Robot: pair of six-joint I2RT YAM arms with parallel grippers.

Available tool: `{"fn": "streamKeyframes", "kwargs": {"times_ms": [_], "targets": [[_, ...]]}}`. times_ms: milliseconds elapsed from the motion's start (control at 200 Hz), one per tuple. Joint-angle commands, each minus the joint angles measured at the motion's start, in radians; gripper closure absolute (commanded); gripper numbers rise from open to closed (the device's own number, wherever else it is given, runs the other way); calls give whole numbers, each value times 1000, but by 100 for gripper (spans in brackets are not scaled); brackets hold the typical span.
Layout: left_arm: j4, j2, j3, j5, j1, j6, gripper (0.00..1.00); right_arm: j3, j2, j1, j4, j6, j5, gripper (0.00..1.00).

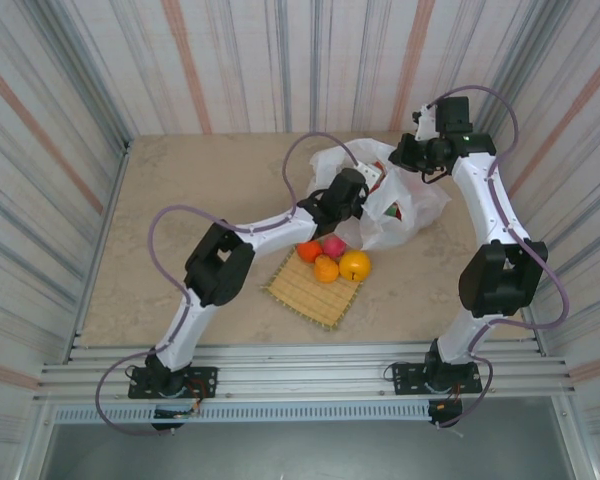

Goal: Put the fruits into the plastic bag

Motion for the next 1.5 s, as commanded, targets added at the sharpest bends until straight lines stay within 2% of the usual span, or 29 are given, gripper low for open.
{"fn": "streamKeyframes", "kwargs": {"times_ms": [0,276,686,797,882,997,1137,1493], "targets": [[31,-92,-97,-28,-14,2,23,35,6,-8,0,28,-6,100],[-11,-298,-319,-48,-25,-30,24,24,-2,-10,-10,13,-4,100],[-152,-673,-634,64,-27,-173,22,-14,-1,-21,13,3,-14,100],[-234,-755,-706,59,-4,-218,22,-15,4,-22,16,2,-22,100],[-298,-796,-742,66,48,-267,21,-16,4,-21,17,1,-22,100],[-302,-821,-790,162,127,-331,21,-17,5,-21,21,0,-27,100],[-293,-800,-780,222,127,-329,18,-20,4,-18,21,-3,-27,100],[-280,-608,-682,237,149,-396,15,-26,0,-19,22,-5,-31,100]]}}
